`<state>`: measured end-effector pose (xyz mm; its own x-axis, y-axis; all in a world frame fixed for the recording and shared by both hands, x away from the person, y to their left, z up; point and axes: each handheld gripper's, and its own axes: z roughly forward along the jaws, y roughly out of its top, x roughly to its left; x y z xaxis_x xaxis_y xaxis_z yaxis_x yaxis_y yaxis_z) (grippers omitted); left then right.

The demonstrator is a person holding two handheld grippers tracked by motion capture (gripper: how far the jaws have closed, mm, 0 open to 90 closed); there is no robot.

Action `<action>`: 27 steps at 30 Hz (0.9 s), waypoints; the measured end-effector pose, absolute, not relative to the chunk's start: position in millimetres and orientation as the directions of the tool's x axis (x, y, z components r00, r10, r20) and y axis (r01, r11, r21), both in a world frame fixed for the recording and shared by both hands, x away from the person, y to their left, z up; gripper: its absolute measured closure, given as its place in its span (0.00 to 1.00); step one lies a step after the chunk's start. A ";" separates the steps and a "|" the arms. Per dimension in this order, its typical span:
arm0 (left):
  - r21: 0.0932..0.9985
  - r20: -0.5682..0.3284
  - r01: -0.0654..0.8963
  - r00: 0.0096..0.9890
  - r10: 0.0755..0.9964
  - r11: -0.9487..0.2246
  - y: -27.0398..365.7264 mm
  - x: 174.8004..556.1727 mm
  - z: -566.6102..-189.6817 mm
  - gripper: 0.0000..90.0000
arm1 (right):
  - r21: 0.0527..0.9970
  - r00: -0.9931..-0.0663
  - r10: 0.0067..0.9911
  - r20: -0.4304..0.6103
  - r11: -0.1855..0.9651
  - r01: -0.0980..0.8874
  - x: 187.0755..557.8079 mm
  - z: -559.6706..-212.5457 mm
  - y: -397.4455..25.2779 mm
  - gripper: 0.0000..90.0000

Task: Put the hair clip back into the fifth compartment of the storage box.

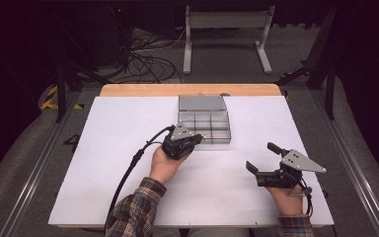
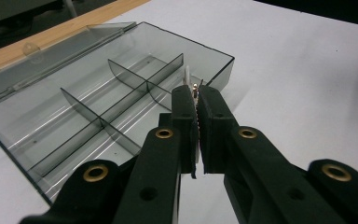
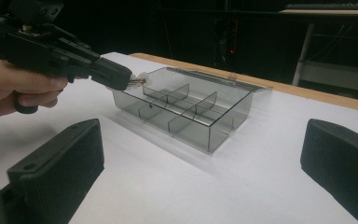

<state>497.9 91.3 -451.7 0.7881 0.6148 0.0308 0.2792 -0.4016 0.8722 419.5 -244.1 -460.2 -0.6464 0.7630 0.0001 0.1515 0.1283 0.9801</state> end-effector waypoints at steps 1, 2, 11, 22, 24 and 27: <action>0.872 0.028 0.281 0.788 0.616 -0.400 90.2 497.9 -452.0 0.95 | 0.980 -0.647 0.762 -0.002 0.131 0.151 419.9 -460.4 -244.1 0.00; 0.874 0.035 0.274 0.788 0.615 -0.401 88.8 498.7 -452.1 0.95 | 0.980 -0.647 0.762 -0.002 0.132 0.151 420.1 -460.6 -244.1 0.00; 0.877 0.036 0.272 0.785 0.619 -0.396 82.6 501.6 -451.5 0.95 | 0.979 -0.649 0.761 -0.003 0.135 0.155 420.3 -460.9 -244.0 0.00; 0.883 0.030 0.282 0.765 0.644 -0.375 81.8 509.2 -451.7 0.95 | 0.978 -0.649 0.761 -0.001 0.136 0.158 420.7 -461.3 -243.7 0.00; 0.886 0.022 0.286 0.760 0.649 -0.365 80.9 509.9 -452.0 0.95 | 0.978 -0.649 0.761 -0.001 0.136 0.159 420.8 -461.3 -243.7 0.00; 0.889 0.025 0.283 0.755 0.655 -0.361 80.2 512.0 -452.5 0.95 | 0.978 -0.649 0.761 -0.002 0.137 0.158 420.8 -461.4 -243.8 0.00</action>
<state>512.0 80.2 -452.5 0.7553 0.6549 0.0254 0.2830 -0.3609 0.8886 420.8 -243.8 -461.4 -0.6488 0.7610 -0.0016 0.1584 0.1371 0.9778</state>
